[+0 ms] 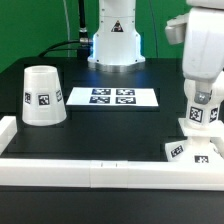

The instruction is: Assemble lamp

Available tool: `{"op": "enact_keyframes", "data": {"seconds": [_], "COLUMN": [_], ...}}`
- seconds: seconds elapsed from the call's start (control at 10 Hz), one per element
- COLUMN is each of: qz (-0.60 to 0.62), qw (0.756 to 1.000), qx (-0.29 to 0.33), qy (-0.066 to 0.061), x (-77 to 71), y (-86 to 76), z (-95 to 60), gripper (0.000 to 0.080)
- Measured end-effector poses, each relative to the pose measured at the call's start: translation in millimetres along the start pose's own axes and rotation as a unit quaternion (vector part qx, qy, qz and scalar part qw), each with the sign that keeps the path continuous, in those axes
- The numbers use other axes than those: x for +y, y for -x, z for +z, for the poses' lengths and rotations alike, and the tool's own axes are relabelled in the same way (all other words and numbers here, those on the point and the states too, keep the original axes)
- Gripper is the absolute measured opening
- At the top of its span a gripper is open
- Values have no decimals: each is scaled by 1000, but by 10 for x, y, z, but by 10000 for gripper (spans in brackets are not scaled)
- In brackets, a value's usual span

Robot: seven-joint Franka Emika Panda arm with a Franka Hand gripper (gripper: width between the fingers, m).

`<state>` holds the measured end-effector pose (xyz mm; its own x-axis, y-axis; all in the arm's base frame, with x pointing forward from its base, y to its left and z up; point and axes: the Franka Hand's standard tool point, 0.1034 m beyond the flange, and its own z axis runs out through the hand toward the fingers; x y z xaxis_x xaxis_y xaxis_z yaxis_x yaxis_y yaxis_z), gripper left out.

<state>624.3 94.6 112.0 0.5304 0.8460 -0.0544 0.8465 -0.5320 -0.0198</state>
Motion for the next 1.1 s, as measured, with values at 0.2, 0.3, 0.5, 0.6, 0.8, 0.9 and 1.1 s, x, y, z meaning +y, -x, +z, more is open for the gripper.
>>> {"op": "enact_keyframes", "data": {"seconds": [0.2,0.3,0.5,0.6,0.8,0.9,1.1], "qz": [59,102,188,246,333,380,454], "qw": [998,995,982,969,942,924,890], "qx": [0,0,3,9,24,23,21], "qy": [0,0,-3,-12,-28,-31,-34], "x": [1,1,0,-4,20,19,29], "y": [-1,-1,4,27,39,39,53], "z": [0,0,-1,7,4,5,6], "gripper": [578,578,578,578,579,579,579]}}
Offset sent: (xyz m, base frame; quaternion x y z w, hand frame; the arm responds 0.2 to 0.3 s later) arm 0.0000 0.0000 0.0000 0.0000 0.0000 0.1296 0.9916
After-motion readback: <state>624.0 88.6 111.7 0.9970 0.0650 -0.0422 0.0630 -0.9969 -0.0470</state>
